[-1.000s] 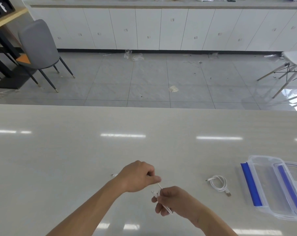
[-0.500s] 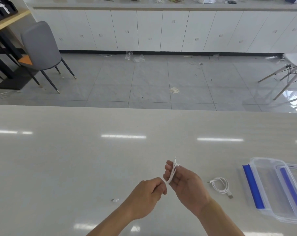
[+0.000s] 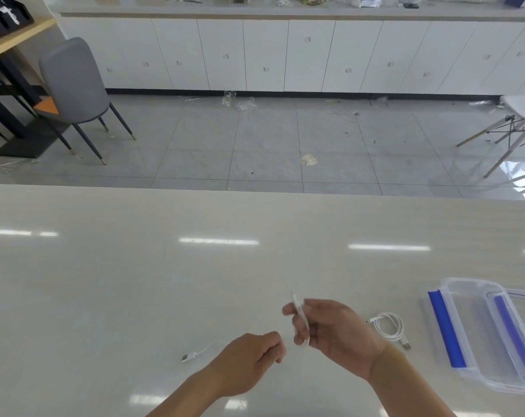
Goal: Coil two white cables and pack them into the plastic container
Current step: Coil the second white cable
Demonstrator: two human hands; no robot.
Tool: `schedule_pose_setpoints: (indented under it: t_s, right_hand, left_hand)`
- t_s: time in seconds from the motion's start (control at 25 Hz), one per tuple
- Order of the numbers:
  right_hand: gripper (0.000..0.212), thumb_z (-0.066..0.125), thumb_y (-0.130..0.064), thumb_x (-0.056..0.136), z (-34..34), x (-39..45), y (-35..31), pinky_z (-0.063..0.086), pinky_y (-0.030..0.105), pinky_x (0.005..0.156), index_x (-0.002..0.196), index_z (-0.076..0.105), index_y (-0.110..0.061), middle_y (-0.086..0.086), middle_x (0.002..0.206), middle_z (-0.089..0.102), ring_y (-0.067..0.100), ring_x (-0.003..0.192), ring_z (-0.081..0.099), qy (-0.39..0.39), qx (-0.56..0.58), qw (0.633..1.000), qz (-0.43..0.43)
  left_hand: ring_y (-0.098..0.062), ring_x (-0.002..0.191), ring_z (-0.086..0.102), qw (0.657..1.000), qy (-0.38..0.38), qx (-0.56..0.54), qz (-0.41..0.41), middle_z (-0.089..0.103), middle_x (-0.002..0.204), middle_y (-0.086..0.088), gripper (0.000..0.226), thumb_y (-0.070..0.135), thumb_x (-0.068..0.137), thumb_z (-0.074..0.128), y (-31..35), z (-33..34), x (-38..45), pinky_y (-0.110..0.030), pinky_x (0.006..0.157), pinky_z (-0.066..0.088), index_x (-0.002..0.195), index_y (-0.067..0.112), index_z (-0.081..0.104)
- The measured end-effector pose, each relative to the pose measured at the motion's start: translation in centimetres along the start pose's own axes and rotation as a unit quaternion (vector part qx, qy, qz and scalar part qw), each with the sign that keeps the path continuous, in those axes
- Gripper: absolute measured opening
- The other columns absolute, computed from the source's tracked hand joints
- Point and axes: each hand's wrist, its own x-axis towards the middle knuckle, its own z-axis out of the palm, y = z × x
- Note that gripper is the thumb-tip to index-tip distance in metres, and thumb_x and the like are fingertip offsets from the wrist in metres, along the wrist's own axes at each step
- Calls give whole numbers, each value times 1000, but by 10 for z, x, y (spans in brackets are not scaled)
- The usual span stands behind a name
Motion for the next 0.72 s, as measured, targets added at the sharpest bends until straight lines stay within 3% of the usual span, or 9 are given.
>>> schedule_pose_setpoints:
  t_s: [0.04,0.08,0.16,0.28,0.36,0.44,0.52,0.6,0.72]
  right_hand:
    - [28,49,-7,97,0,-3,1,52,31,73,109,67,11,10,75,61,23,68,56,-29,-81,996,20]
    - [27,48,-7,99,2,-6,2,51,29,75,108,67,10,8,76,62,21,68,56,-60,-153,986,37]
    - [26,47,-12,98,6,-9,4,50,24,76,102,71,-2,2,75,65,16,68,57,-93,-300,946,82]
    - [28,42,-17,92,10,-6,16,55,30,83,89,70,-20,-9,68,69,7,63,61,-12,-521,843,131]
    - [28,38,-13,94,9,-1,25,55,29,81,88,66,-18,-8,69,69,6,61,60,61,-563,817,106]
    - [28,37,-12,97,8,7,30,51,24,72,90,65,-15,-4,74,71,8,63,60,130,-534,833,63]
    - [30,39,-12,101,5,14,32,51,24,74,95,68,-7,1,79,73,12,67,62,192,-419,887,19]
    - [31,41,-3,101,2,18,31,54,35,88,98,71,6,11,90,75,21,81,64,202,-234,951,-20]
    - [28,41,7,97,0,19,26,52,41,93,107,67,12,20,100,75,28,92,68,181,-5,983,-40]
  left_hand:
    - [2,62,56,999,-18,39,2,65,73,23,29,43,104,39,1,-6,3,-13,58,40,95,24,58]
    - [-2,68,60,997,-31,75,3,69,81,15,33,46,103,40,0,-11,7,-22,65,47,98,22,61]
    - [-21,80,64,990,-41,138,-7,72,89,-3,33,47,102,43,-1,-24,15,-37,73,49,95,21,63]
    - [-20,69,60,980,-16,195,-33,67,78,-1,38,50,102,43,-5,-47,23,-33,62,42,89,18,59]
    - [-7,54,48,990,24,138,-28,56,62,10,39,48,102,45,-1,-53,25,-22,54,35,83,17,59]
    - [-3,47,46,996,47,66,-25,54,53,18,35,44,102,46,10,-52,22,-16,49,33,79,21,60]
    - [0,45,46,998,52,28,-20,53,49,25,32,39,102,45,20,-43,20,-16,48,32,80,24,62]
    - [-3,47,43,998,64,-11,-18,51,49,20,29,35,103,45,24,-33,17,-21,52,31,83,24,63]
    - [-5,51,38,991,55,-118,-28,47,51,17,29,33,103,44,25,-20,13,-22,54,32,83,23,62]
